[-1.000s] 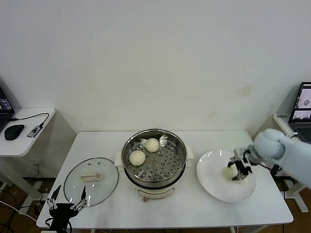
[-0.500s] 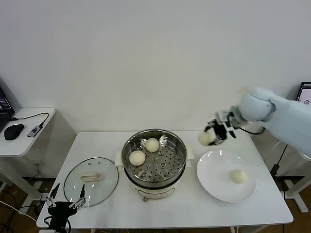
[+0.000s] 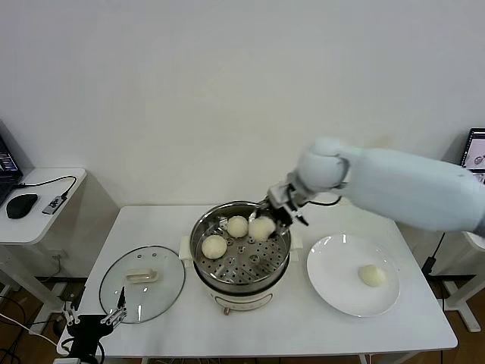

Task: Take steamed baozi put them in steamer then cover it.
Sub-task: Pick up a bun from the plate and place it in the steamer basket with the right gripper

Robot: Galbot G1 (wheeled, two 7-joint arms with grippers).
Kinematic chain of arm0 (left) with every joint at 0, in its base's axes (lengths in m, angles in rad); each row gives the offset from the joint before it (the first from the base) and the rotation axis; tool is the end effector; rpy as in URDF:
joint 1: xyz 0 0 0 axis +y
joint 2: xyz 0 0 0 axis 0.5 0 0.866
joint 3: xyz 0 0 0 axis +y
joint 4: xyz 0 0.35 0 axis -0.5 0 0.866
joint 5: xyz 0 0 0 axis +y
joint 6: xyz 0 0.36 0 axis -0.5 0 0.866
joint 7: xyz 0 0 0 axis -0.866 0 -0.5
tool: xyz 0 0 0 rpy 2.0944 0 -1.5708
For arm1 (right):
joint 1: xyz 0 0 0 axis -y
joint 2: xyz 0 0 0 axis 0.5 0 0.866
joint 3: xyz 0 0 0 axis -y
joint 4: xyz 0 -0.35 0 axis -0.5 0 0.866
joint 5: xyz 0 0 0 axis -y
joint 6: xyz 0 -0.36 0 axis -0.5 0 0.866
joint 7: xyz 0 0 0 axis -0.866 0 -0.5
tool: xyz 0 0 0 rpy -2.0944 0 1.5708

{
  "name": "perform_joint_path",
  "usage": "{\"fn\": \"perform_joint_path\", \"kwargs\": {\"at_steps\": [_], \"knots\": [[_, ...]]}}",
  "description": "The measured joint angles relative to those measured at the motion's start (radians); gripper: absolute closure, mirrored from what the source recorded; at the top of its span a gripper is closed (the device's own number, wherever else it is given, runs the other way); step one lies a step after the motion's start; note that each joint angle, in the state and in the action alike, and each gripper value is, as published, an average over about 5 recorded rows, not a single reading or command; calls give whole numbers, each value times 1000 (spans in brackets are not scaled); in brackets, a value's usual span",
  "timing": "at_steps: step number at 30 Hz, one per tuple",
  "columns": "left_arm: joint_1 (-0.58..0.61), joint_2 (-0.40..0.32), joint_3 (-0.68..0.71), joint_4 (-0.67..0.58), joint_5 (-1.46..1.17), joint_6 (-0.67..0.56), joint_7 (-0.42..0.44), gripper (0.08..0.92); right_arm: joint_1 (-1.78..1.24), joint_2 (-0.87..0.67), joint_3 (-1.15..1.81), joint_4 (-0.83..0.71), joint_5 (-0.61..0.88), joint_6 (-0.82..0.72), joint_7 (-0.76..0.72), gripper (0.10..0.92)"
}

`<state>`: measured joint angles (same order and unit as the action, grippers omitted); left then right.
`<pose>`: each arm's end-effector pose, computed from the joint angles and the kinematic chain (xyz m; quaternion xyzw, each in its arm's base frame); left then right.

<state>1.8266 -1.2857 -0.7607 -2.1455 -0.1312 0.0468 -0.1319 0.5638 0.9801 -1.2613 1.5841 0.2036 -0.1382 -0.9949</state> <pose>0.1189 0.1115 -0.2976 0.0762 -0.9843 -0.1252 0.0984 0.4853 0.0999 -0.0570 0.6409 -0.3992 0.6429 0.1284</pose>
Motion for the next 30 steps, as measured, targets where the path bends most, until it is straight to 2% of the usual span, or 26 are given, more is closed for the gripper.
{"fn": "perform_joint_path", "kwargs": {"at_steps": [11, 21, 24, 30], "knots": [[-6, 0, -16, -1, -15, 0, -2, 177, -17, 115, -67, -33, -146, 212, 9, 414], [-5, -4, -30, 7, -21, -5, -3, 177, -46, 141, -97, -30, -215, 326, 10, 406], [-5, -5, -31, 11, -22, -6, -3, 177, -54, 146, -99, -34, -232, 348, 16, 365], [-9, -9, -30, 11, -21, -6, -3, 177, -56, 147, -90, -48, -251, 372, 31, 230]]}}
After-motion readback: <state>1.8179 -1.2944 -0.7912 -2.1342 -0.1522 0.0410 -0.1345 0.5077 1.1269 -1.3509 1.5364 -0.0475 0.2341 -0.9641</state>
